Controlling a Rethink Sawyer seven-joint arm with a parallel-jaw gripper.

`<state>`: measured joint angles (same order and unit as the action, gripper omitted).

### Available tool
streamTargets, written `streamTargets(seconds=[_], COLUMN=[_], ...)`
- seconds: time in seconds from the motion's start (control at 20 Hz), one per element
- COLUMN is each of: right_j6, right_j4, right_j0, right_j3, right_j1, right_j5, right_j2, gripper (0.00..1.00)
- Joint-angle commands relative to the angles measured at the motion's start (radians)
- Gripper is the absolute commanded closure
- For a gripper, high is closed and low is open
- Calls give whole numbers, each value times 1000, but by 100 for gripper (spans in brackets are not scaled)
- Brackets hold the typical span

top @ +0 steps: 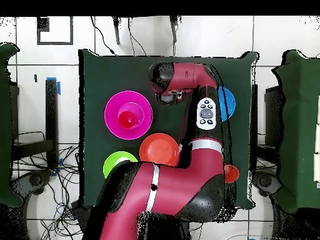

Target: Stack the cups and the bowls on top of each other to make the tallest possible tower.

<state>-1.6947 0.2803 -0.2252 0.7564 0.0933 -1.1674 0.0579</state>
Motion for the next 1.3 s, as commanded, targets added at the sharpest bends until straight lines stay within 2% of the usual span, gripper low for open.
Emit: streamTargets(seconds=[0.05,0.85,1.05,1.3], right_j6=[305,317,337,454], right_j4=[54,50,56,76], right_j0=[8,21,13,-15], right_j3=[7,34,49,50], right_j1=[35,118,122,105], right_j5=[-40,-142,-106,-10], right_j2=[94,89,101,148], gripper=[0,0,0,0])
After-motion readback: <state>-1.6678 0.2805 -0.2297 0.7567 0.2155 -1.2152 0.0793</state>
